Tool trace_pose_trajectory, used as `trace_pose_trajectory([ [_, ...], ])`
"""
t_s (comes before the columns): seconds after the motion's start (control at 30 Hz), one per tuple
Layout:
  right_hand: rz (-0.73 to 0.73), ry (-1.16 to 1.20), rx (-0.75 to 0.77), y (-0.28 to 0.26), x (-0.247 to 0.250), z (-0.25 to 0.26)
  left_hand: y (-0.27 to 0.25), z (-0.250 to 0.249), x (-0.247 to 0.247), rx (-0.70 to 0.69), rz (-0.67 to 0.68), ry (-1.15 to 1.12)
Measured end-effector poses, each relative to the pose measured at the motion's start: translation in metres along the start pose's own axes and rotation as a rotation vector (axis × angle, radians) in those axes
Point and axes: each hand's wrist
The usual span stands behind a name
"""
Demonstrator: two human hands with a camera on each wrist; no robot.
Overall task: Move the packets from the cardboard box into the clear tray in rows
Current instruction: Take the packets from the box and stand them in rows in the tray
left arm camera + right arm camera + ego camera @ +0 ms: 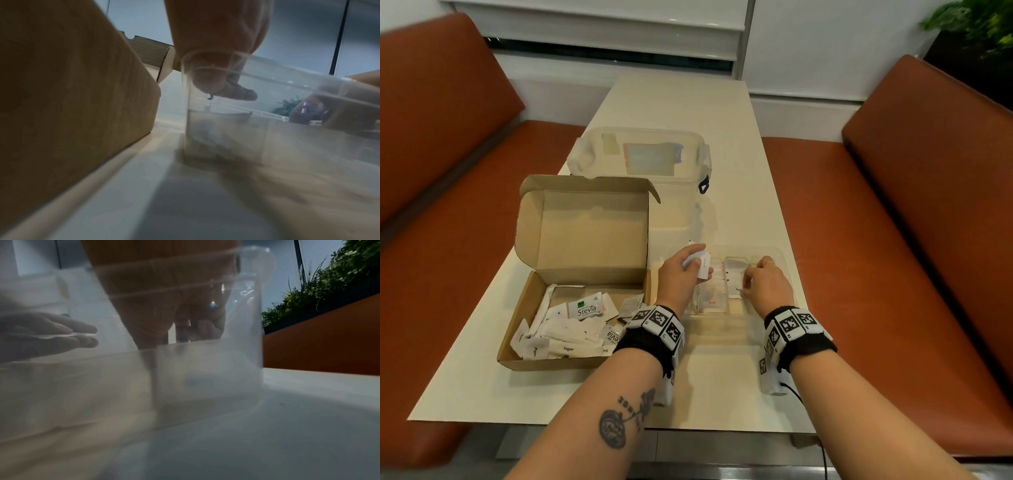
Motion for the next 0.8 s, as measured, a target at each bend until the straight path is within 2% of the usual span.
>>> trace_pose_trajectory([
  [0.17, -0.049, 0.081, -0.021, -0.006, 0.0, -0.001, 0.0, -0.002, 0.001, -0.005, 0.015, 0.02],
  [0.33, -0.219, 0.355, -0.004, -0.008, 0.009, 0.009, 0.001, -0.002, 0.001, -0.019, 0.043, 0.043],
  [0.43, -0.16, 0.646, -0.037, -0.005, 0.018, 0.02, 0.0, -0.003, -0.003, -0.016, 0.078, 0.055],
  [0.53, -0.072, 0.801, -0.064, -0.005, 0.023, 0.026, -0.002, -0.005, -0.01, -0.017, 0.103, 0.03],
  [0.63, -0.077, 0.884, -0.098, -0.004, 0.025, 0.026, -0.003, -0.007, -0.014, 0.008, 0.117, -0.006],
  [0.8, -0.119, 0.885, -0.092, -0.002, 0.028, 0.021, -0.001, -0.005, -0.01, 0.022, 0.033, -0.043],
])
Point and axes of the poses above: each hand's wrist, its own y-axis towards the middle knuckle, its own x-axis out of the back of the hand, z = x × y, and after that the axes turned 1 degree about -y, right-handed
